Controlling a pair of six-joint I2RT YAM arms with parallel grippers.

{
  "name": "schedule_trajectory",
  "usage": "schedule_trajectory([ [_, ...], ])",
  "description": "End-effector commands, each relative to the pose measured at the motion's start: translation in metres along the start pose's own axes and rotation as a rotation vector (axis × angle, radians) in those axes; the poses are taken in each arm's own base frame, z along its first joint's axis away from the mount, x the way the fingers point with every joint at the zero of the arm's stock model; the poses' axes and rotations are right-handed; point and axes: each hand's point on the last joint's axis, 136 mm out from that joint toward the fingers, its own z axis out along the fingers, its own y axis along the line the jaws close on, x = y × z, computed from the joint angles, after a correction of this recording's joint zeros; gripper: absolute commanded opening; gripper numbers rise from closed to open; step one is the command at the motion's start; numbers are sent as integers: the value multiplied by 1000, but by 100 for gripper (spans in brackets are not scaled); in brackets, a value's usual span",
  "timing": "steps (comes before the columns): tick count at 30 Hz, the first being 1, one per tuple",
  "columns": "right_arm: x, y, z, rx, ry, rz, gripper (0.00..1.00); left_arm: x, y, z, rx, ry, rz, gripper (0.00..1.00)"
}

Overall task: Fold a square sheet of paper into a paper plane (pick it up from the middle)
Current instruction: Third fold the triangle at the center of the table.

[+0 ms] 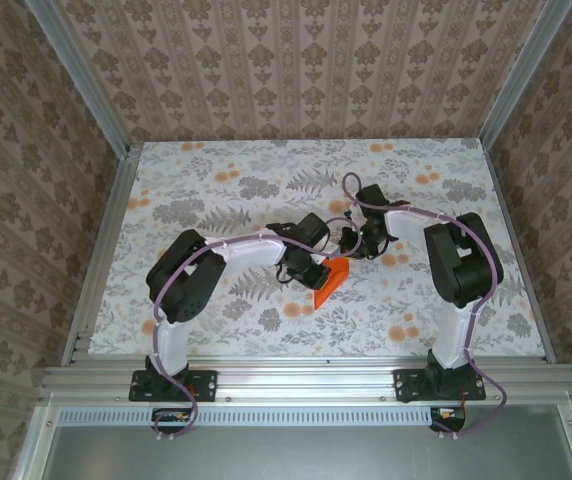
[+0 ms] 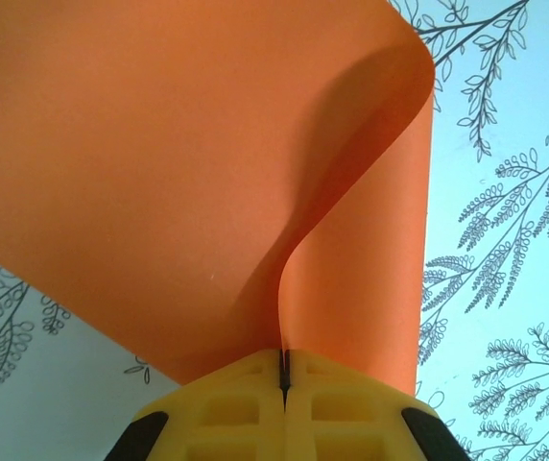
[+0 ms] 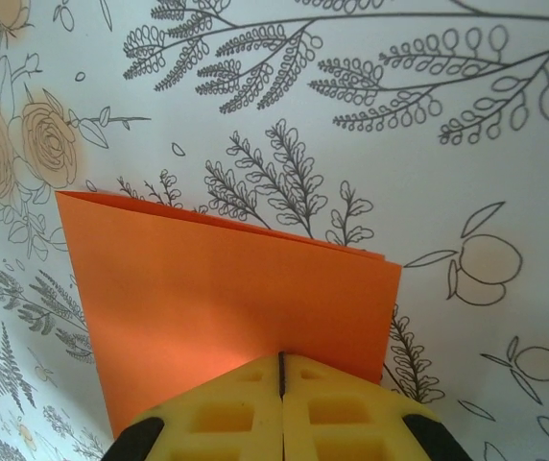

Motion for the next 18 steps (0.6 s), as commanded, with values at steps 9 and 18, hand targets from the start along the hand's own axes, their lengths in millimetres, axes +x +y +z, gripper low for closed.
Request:
schedule_trajectory([
  [9,9,-11,6,41,51,-4,7,5,1,3,0,32,15,4],
  [18,-1,11,-50,-65,-92,18,10,10,3,8,-13,51,7,4],
])
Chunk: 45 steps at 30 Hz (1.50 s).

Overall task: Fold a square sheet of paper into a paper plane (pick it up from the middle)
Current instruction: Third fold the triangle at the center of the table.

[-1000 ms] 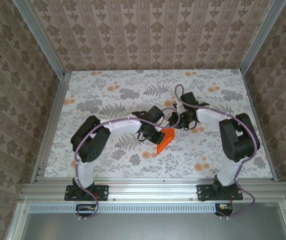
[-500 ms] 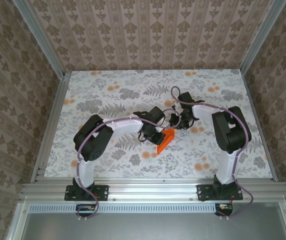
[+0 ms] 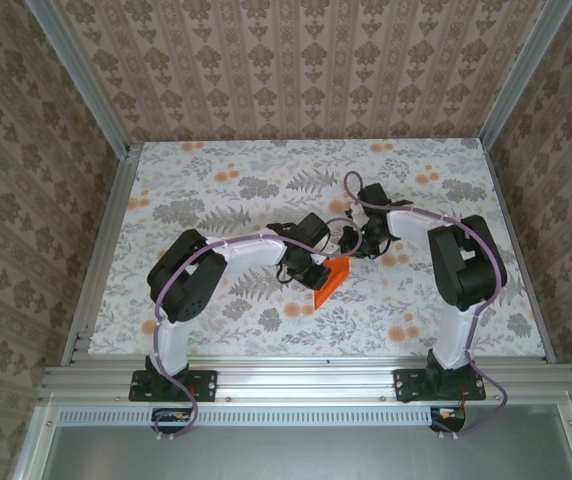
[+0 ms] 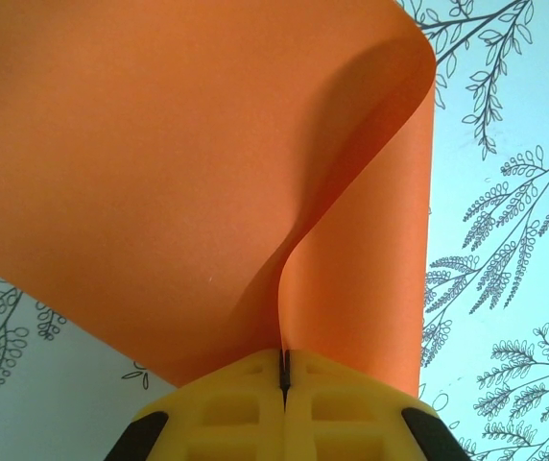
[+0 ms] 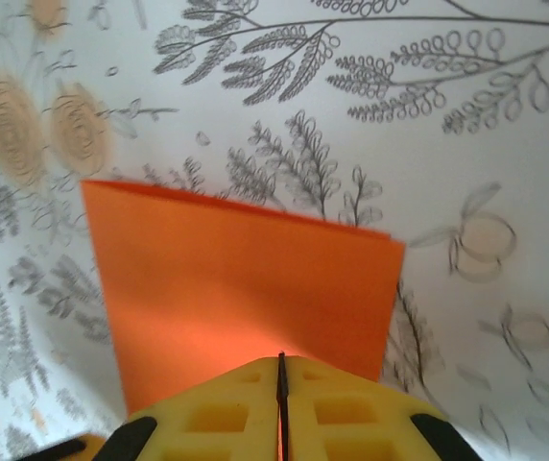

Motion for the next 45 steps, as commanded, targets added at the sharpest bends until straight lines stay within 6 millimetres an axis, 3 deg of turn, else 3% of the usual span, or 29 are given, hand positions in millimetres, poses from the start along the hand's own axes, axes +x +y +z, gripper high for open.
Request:
schedule_trajectory([
  [1,-1,8,-37,-55,-75,35,10,10,2,7,-14,46,4,4],
  [6,25,23,-44,-196,-76,82,8,10,2,6,-21,45,5,4],
  [13,52,28,-22,-285,-40,146,7,11,2,5,-25,45,3,4],
  [28,60,12,10,-274,7,188,6,10,3,3,-34,43,-1,4],
  [43,72,-21,27,-128,56,199,7,19,9,3,-62,60,-16,2],
  [45,72,-17,26,-149,64,196,7,20,9,5,-63,63,-16,1],
])
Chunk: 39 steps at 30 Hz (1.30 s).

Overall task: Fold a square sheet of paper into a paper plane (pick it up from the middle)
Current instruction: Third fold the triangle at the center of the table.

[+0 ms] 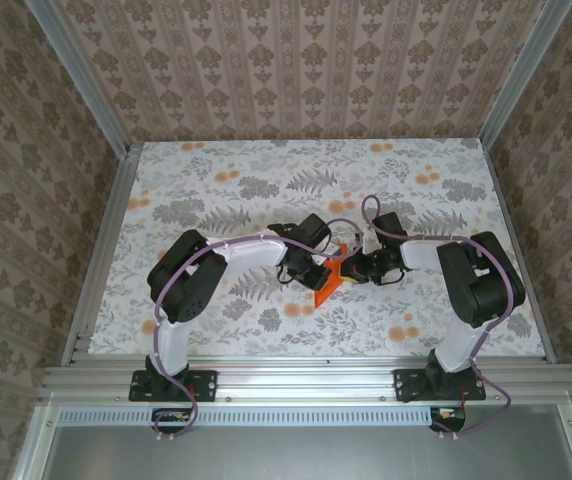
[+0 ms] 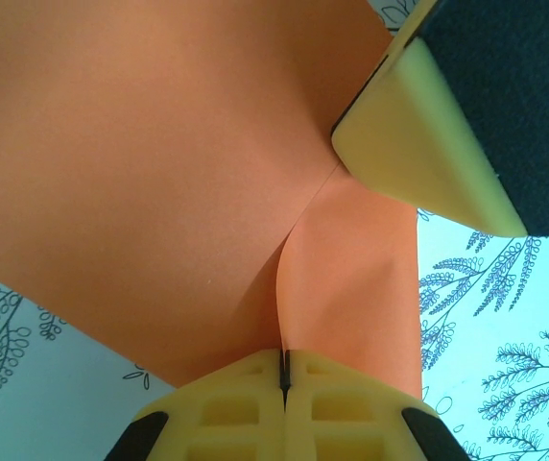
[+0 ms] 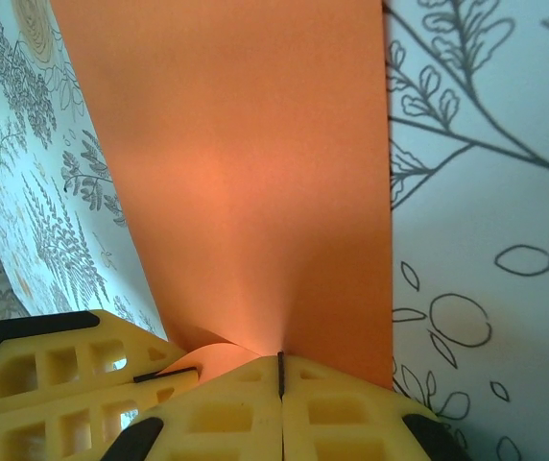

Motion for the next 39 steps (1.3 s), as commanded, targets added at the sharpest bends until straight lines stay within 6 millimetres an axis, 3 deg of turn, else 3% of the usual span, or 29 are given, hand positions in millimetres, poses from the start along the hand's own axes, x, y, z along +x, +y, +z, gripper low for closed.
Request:
schedule_trajectory([
  [1,6,-20,3,78,22,24,7,21,8,4,-45,67,-23,1],
  [5,-5,0,-15,25,-36,-2,8,21,10,4,-51,66,-27,0],
  [9,-11,8,-19,-15,-49,2,8,21,10,2,-59,63,-32,0],
  [15,-11,-6,-9,9,-42,37,7,22,11,1,-63,63,-33,0],
  [21,-7,-37,0,125,-29,67,7,25,12,2,-67,72,-35,0],
  [25,-5,-40,1,138,-14,66,7,28,14,3,-75,79,-45,0],
  [32,-5,8,-24,-9,-57,14,7,29,18,6,-97,82,-65,0],
  [36,1,19,-30,-46,-73,14,7,28,19,8,-96,84,-69,0],
  [39,7,21,-23,-53,-64,26,7,28,18,9,-98,84,-69,0],
])
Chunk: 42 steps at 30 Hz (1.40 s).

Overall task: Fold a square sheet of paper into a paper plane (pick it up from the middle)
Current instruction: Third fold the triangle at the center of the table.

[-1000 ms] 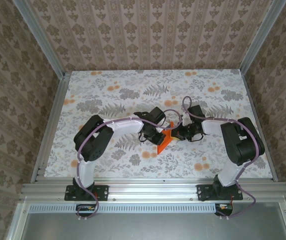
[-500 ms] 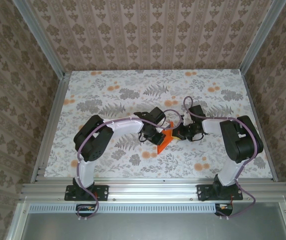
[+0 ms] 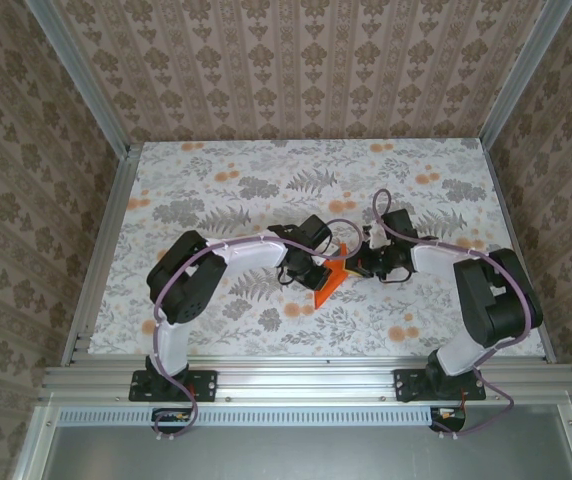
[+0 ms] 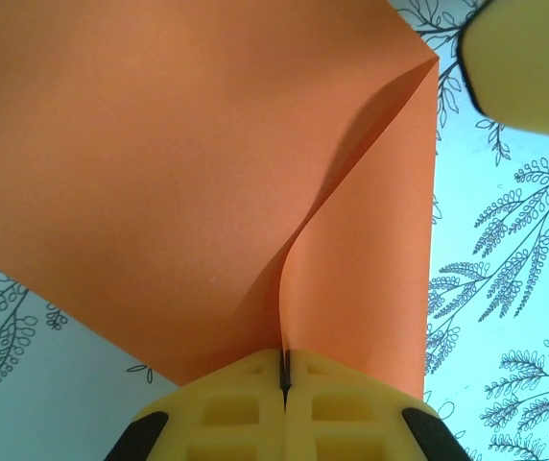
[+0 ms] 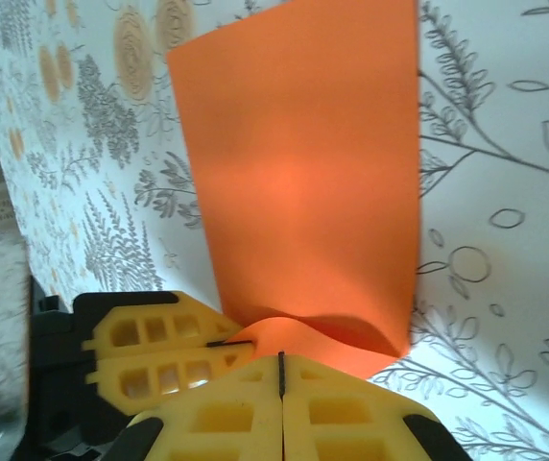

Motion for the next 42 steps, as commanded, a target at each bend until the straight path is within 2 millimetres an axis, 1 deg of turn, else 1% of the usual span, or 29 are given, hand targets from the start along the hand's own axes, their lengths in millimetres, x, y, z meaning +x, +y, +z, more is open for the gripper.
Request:
schedule_trajectory([
  [1,16,1,7,-16,35,42,7,27,17,9,-77,92,-41,0],
  [6,23,-1,17,-25,30,61,7,30,20,9,-89,101,-45,0],
  [10,24,-3,22,-25,38,67,7,30,20,9,-89,103,-43,0],
  [13,25,-14,25,20,40,72,7,30,19,9,-89,102,-42,0],
  [15,27,-26,29,64,46,81,6,30,20,8,-91,102,-43,0],
  [18,29,-34,34,80,59,86,6,32,22,9,-99,106,-48,0],
  [20,28,-33,35,81,64,80,6,33,23,9,-110,108,-52,0],
  [22,26,-31,31,90,54,72,6,36,26,9,-120,115,-57,0],
  [27,26,-9,17,39,25,53,7,38,28,8,-135,114,-69,0],
  [30,30,0,15,8,12,53,7,36,29,8,-141,110,-72,0],
  [34,34,-2,18,3,-3,75,7,37,30,8,-146,110,-77,0],
  [38,40,0,28,-10,8,81,7,39,31,10,-148,115,-81,0],
  [42,38,-1,35,-29,2,95,7,40,31,10,-145,114,-80,0],
])
